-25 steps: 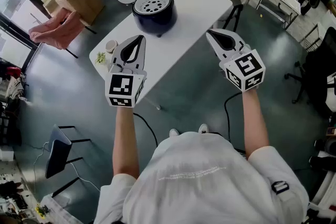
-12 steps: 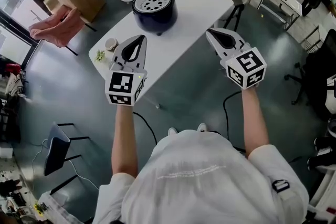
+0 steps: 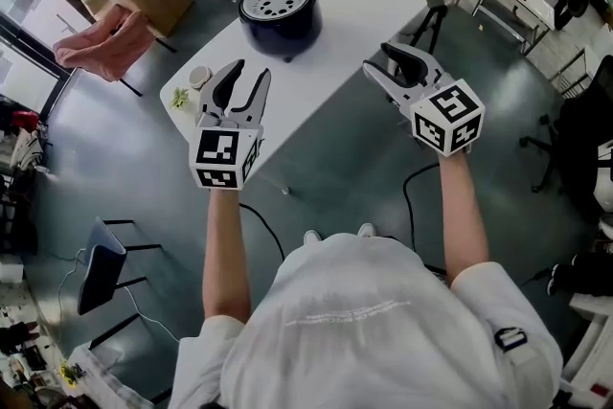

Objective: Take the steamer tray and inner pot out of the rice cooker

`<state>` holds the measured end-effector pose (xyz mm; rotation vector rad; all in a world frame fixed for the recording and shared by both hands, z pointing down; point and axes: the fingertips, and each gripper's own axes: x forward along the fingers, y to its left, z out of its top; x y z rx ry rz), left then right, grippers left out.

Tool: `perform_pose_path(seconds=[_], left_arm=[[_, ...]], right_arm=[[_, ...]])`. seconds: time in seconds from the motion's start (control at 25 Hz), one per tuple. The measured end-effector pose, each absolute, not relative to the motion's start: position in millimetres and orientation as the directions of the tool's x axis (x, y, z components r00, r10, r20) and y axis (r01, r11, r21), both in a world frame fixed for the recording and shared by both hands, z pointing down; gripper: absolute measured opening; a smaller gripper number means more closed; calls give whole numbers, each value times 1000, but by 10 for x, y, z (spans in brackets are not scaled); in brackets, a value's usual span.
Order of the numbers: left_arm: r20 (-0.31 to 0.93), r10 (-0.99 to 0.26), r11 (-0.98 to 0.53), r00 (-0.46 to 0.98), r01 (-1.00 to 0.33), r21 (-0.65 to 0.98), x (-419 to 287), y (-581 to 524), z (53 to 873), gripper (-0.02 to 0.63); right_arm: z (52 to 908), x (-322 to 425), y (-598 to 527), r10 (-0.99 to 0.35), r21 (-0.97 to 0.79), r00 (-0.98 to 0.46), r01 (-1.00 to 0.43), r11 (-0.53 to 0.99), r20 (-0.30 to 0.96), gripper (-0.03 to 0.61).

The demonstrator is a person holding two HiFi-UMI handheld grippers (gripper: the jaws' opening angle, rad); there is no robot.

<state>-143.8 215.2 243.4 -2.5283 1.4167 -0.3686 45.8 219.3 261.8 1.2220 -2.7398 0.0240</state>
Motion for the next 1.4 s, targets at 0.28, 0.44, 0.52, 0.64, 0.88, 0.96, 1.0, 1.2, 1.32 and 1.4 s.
perform_pose_path(seconds=[0.28, 0.44, 0.52, 0.64, 0.88, 0.96, 1.0, 1.2, 1.32, 1.4], left_arm=[[128, -865, -501, 485, -823, -267, -1348, 2119, 2513, 183], [148, -888, -460, 436, -845, -271, -1253, 2085, 2596, 183], [158, -901, -434, 405, -859, -273, -1226, 2082, 2651, 183], [169, -911, -409, 376, -873, -264, -1119, 2092, 2723, 183], [187, -926, -369, 329, -896, -249, -902, 2119, 2820, 183], [200, -929, -355, 311, -902, -247, -873, 2106, 2850, 183], [211, -930, -349, 302, -904, -246, -870, 2097, 2872, 183], [231, -934, -326, 272, -914, -241, -874, 1955, 2932, 183], [247, -928, -335, 279, -915, -227, -866, 1799, 3046, 183], [254, -924, -340, 284, -916, -212, -873, 1641, 3124, 183]], right_arm=[[2766, 597, 2109, -737, 61, -650, -741, 669, 187, 192], [2805, 805, 2026, -734, 15, -654, -745, 667, 181, 184], [2841, 889, 1989, -728, 0, -659, -741, 671, 190, 184], [2910, 1026, 1938, -710, -9, -673, -727, 686, 205, 184], [3074, 1298, 1784, -689, -65, -688, -717, 694, 230, 181], [3077, 1345, 1735, -685, -60, -693, -712, 700, 226, 201], [3081, 1346, 1727, -680, -53, -698, -705, 707, 225, 206], [3171, 1334, 1628, -652, -36, -721, -676, 736, 236, 213], [3260, 1345, 1522, -647, -36, -720, -675, 737, 251, 212], [3335, 1371, 1412, -655, -23, -705, -686, 728, 272, 212]])
